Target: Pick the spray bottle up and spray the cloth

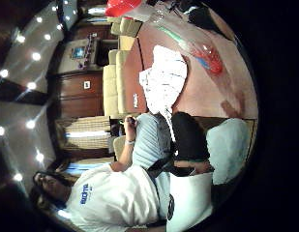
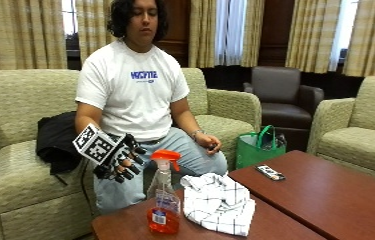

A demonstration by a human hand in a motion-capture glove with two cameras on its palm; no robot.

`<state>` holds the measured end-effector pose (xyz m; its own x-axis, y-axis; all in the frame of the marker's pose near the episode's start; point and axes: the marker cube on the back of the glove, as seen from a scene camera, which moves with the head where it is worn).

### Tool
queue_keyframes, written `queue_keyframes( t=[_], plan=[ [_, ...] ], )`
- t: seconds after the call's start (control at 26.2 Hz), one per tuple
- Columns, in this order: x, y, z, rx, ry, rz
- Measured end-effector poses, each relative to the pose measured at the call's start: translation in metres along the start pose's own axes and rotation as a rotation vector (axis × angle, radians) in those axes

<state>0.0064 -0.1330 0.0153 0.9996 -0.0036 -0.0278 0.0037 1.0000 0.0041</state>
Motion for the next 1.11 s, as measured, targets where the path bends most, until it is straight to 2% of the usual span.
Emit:
queue_keyframes(
  t=[0.84,1.11],
  plan=[
    [-0.009,-0.093,0.016,0.013,-0.207,0.038],
    [-0.016,-0.112,0.025,0.044,-0.356,0.062]
  ],
)
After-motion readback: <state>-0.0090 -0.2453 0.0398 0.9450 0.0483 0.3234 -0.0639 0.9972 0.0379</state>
